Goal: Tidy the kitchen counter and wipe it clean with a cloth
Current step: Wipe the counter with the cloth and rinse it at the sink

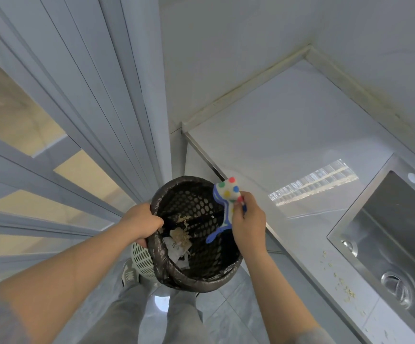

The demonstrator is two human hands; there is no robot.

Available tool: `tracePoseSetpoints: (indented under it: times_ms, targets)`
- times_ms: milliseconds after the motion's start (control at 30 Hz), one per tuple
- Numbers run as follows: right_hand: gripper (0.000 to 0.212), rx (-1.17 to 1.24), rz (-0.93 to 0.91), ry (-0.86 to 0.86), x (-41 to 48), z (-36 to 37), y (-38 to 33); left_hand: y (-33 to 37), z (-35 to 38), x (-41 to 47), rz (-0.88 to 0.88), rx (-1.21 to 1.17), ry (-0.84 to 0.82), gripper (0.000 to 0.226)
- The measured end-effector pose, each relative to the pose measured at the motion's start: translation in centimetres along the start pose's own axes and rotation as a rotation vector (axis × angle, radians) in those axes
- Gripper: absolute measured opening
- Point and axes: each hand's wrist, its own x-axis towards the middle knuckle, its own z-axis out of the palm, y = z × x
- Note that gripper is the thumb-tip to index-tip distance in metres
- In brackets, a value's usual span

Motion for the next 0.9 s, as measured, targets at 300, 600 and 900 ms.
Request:
tracePoseSetpoints:
  times_ms: [300,600,900]
  targets:
    - [0.020,-0.116,0.015,0.004,-2.5,-0.9,2.7,-0.3,0.0,0.5,0.001,0.005,0.000,0.021]
    - [0.026,0.019,0.109,0.345,1.9,-3.4,1.4,-0.4,0.3,0.3,0.012,0.014,0.005,0.019]
    - [0.022,-0.110,-0.079,-0.329,0.4,2.0,-0.1,-0.7,0.7,0.4,0.018,0.033,0.045,0.020]
